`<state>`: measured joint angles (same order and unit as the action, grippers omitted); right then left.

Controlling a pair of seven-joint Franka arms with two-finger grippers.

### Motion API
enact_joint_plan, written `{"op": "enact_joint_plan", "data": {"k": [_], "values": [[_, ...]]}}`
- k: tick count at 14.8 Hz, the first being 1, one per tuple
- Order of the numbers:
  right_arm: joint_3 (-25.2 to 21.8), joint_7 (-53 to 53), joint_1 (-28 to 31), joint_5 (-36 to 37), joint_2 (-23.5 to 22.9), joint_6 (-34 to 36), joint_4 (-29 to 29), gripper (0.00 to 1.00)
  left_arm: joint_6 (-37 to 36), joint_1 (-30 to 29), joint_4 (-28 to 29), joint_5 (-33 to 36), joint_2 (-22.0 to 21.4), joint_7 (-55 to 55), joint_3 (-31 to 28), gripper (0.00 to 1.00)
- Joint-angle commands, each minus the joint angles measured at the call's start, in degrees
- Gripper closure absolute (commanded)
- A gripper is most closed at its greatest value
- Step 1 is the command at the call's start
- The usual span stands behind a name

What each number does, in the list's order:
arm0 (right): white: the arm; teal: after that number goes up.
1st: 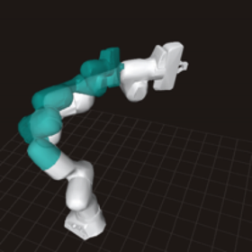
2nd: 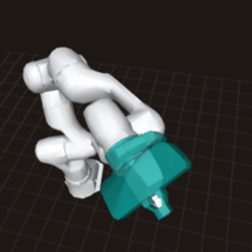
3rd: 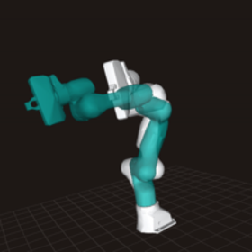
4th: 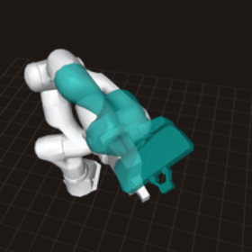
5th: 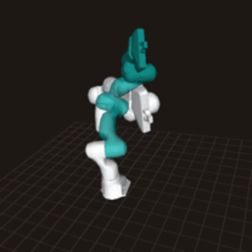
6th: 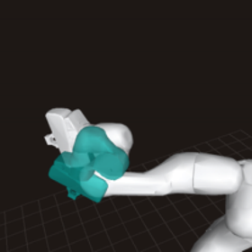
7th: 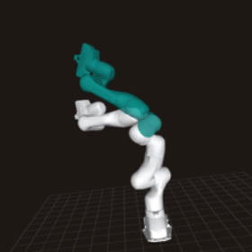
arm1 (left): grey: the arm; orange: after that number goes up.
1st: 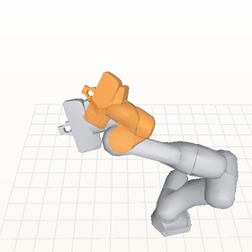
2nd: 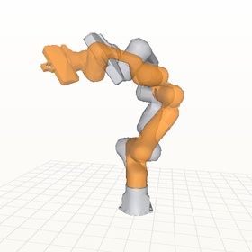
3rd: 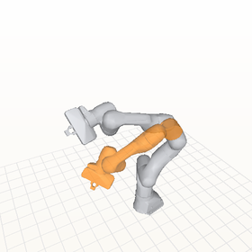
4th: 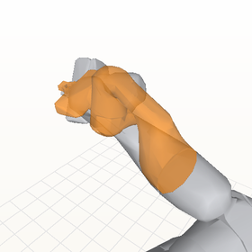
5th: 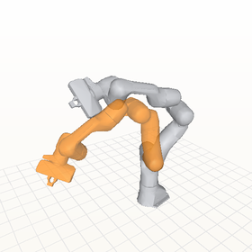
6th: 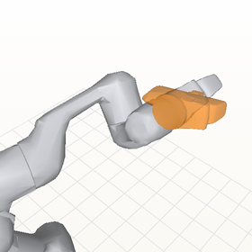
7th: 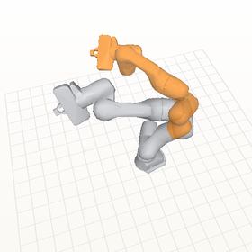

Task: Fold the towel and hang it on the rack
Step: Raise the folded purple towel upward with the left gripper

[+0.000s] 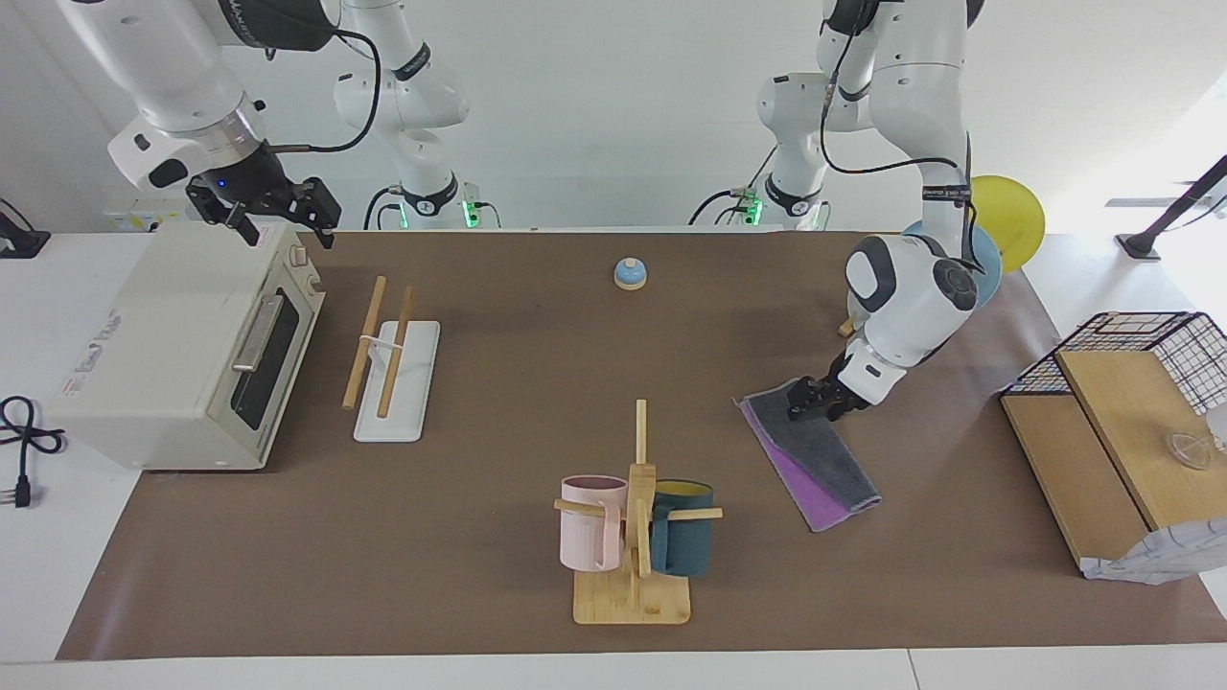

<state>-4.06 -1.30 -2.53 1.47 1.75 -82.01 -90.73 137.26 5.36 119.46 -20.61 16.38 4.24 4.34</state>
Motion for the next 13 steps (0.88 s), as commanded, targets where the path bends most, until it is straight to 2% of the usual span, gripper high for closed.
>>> {"op": "enact_joint_plan", "data": {"k": [1,2,6,10,13], "values": [[0.45,1.04,0.86,-0.24,0.71,0.36,-0.59,0.00,0.91,-0.97,2.18,-1.28,-0.21,2.00,0.31,0.50],[0.45,1.04,0.86,-0.24,0.71,0.36,-0.59,0.00,0.99,-0.97,2.18,-1.45,-0.12,2.00,0.31,0.55],[0.45,0.95,0.86,-0.24,0.71,0.36,-0.59,0.00,0.82,-1.75,2.18,-1.54,-0.12,2.00,0.31,0.98],[0.45,1.04,0.86,-0.24,0.71,0.36,-0.59,0.00,-1.02,-2.11,1.31,-1.54,-0.12,1.91,0.23,1.00],[0.36,1.04,0.86,-0.24,0.71,0.36,-0.59,0.00,-5.84,-2.28,-2.63,-1.54,-0.56,0.95,0.14,1.00]]}}
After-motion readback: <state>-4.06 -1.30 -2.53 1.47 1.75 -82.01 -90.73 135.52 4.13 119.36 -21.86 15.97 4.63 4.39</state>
